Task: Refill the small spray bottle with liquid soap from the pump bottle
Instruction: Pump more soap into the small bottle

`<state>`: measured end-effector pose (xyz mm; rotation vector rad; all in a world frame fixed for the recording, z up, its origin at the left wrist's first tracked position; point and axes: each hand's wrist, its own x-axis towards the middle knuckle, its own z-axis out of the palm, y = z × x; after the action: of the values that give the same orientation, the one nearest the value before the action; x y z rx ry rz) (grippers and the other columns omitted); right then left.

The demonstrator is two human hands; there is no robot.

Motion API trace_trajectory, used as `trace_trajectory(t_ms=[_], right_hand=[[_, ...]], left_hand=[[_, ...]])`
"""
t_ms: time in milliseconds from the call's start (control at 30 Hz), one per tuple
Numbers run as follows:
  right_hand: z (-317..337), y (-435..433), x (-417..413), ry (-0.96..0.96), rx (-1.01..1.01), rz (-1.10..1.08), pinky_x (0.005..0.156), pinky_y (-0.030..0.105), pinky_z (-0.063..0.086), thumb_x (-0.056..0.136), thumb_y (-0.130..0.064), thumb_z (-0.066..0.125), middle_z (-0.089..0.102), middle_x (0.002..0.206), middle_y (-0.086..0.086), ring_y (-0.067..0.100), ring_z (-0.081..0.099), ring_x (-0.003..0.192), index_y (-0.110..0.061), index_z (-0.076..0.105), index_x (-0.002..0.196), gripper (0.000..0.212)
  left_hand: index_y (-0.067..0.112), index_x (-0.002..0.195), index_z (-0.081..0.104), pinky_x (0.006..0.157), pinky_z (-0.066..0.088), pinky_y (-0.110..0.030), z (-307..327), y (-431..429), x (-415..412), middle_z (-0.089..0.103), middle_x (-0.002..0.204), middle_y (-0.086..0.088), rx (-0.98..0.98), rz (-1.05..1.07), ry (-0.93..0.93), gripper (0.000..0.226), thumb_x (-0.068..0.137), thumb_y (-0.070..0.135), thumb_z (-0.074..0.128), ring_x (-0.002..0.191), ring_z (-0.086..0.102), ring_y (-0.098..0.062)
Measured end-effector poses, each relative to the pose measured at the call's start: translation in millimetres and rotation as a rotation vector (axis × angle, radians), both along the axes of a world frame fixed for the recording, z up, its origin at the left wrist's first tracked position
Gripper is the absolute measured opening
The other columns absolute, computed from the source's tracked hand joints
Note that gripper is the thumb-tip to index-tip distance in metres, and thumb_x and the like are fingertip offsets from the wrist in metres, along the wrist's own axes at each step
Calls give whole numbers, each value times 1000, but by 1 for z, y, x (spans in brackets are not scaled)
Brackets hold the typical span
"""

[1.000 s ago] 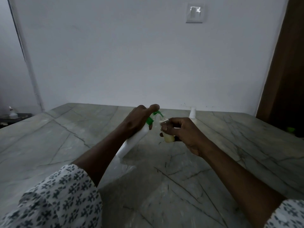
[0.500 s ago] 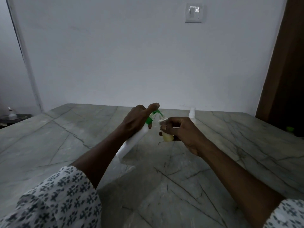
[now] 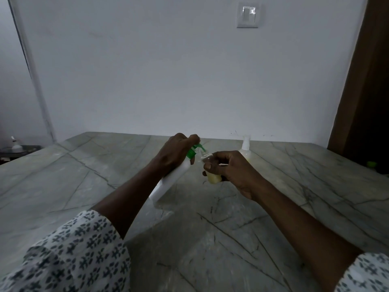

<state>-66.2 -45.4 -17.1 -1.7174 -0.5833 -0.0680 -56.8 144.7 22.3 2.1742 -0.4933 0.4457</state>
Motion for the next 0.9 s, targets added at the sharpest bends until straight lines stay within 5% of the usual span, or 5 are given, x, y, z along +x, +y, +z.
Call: trace_trajectory(t_ms=[200,433,633,800,900], right_hand=[[4,-3,0,12,77,2,72,36,60,84,-14,71,70,105,16,24,73,87,-7,69,109,26],[5,-4,0,0,56,-6,78,44,60,84,-15,71,69,106,16,24,73,88,-6,69,108,26],[2,0,-1,-12,-2,-15,84,52,56,84,-19,71,71,105,14,26,71,94,-6,68,110,29],[5,-2,-2,-8,43,-6,76,38,60,85,-16,70,70,106,16,23,73,88,-7,68,111,28],[5,-3,-2,-5,52,-14,78,40,60,85,-14,70,69,107,16,23,73,88,-7,68,111,27]], left_hand=[[-1,65,75,78,47,-31,-2,-1,2,70,59,-8,-12,64,3,94,76,81,29,51,59,-6],[13,56,73,79,48,-35,-1,-1,-1,69,58,-6,-42,45,-14,68,97,56,39,55,61,-12],[12,68,61,82,45,-48,5,-4,-9,64,82,-25,14,66,-84,45,87,42,35,81,57,-43],[11,49,68,82,48,-38,0,-2,-3,68,56,-7,-41,48,-33,69,95,55,41,58,61,-17],[7,51,69,81,48,-37,-2,-2,0,70,60,-10,-14,59,-34,79,88,67,34,61,64,-21]])
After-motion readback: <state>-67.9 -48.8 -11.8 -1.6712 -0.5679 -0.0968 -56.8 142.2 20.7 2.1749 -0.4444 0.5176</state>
